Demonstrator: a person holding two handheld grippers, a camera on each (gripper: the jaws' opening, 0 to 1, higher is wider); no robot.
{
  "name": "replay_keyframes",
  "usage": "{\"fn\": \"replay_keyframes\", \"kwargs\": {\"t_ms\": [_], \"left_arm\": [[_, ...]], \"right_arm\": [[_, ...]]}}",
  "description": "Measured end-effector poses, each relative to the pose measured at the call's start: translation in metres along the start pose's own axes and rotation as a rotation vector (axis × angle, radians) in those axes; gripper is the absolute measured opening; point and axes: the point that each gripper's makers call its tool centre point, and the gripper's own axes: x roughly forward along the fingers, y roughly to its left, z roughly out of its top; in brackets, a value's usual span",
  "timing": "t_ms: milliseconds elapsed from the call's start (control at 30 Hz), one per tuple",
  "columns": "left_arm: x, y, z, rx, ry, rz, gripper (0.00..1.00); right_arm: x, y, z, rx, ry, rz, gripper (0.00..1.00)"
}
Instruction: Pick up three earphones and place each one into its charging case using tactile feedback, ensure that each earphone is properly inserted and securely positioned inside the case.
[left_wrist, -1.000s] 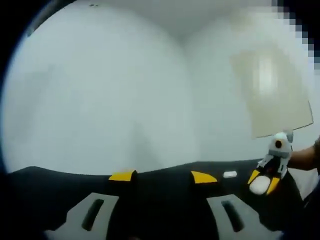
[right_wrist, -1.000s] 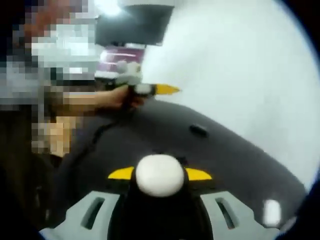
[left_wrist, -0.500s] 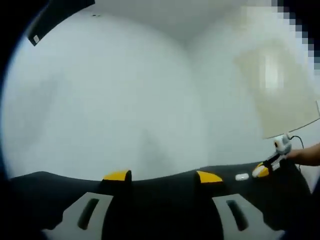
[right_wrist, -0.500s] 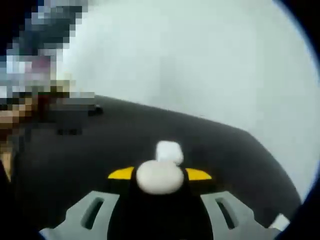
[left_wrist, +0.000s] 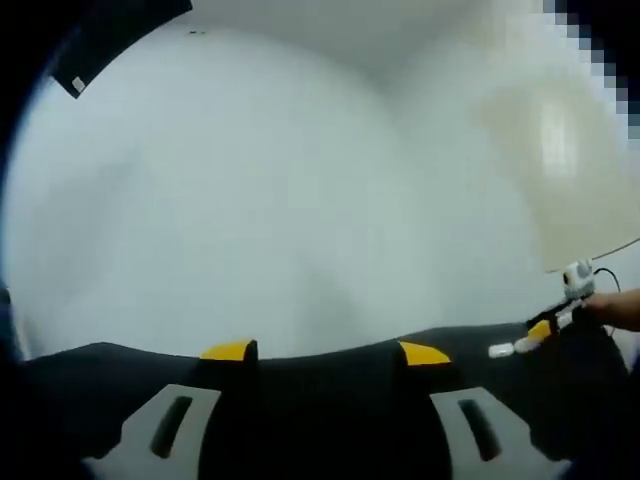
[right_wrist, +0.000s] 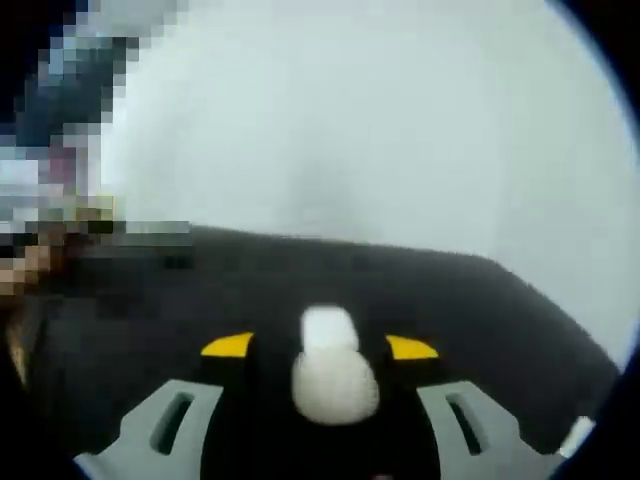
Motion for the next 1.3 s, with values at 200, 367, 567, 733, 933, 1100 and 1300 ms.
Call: {"fn": "replay_keyframes", "kwargs": {"t_ms": [200, 367, 567, 733, 933, 1100, 1300], "left_arm": [[-0.005, 0.011, -0.001, -0.095, 0.004, 0.037, 0.52], [-0.007, 0.011, 0.0, -0.105, -0.006, 0.048, 0.53], [-0.004, 0.008, -0.002, -0.08, 0.004, 0.046, 0.54], [-0.005, 0.009, 0.001, -0.087, -0.003, 0.043, 0.54], [-0.004, 0.007, -0.001, -0.132, 0.001, 0.032, 0.53], [-0.001, 0.0, -0.003, -0.1, 0.017, 0.019, 0.52], [-0.001, -0.008, -0.006, -0.083, 0.046, -0.009, 0.5]], "right_arm": [[0.039, 0.061, 0.017, -0.056, 0.004, 0.16, 0.5], [0.077, 0.1, 0.01, -0.059, 0.04, 0.253, 0.5], [0.126, 0.151, -0.001, -0.086, 0.147, 0.386, 0.5], [0.166, 0.178, -0.007, -0.145, 0.167, 0.45, 0.5], [0.194, 0.201, -0.008, -0.089, 0.024, 0.638, 0.49], [0.19, 0.19, 0.007, 0.021, -0.044, 0.633, 0.42], [0.194, 0.207, -0.004, -0.037, 0.067, 0.631, 0.42]]}}
